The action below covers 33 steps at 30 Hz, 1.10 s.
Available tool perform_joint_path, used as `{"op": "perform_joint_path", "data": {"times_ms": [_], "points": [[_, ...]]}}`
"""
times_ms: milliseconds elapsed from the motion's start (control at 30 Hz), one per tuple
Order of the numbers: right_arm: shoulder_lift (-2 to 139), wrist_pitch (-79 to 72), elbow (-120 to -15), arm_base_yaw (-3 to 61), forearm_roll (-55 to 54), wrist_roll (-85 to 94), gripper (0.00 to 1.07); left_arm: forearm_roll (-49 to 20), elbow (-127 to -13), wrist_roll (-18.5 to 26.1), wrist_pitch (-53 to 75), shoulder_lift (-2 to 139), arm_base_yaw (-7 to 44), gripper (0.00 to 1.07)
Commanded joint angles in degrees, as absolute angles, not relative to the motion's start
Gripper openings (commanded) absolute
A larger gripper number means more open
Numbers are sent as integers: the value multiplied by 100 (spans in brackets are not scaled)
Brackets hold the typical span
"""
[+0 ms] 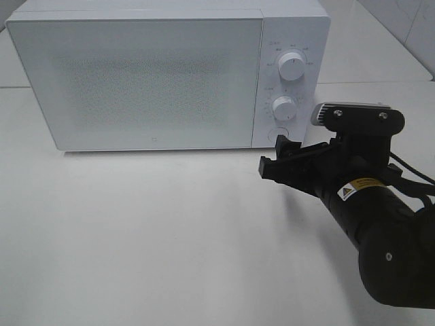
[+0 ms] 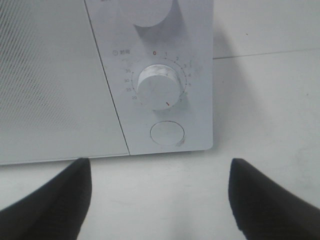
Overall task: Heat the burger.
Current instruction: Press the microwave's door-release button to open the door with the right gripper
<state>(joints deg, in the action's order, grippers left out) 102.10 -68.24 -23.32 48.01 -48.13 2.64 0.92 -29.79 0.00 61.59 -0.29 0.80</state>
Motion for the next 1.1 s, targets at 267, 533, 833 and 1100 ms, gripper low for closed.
{"op": "perform_joint_path", "data": {"times_ms": [267, 533, 833, 1100], "points": [[10210, -6904, -2366, 4819, -4796, -4051, 47, 80, -2956, 0, 6113, -69, 74, 101], [10210, -6904, -2366, 4819, -4790, -6526, 21, 80, -2956, 0, 6113, -69, 74, 101], [10273, -6646, -2366, 4801, -4796, -7437, 0, 80, -2956, 0, 6113, -69, 74, 101], [10514, -6612, -2452, 4801, -4790, -7804, 0, 80, -2956, 0, 6113, -69, 74, 101]]}}
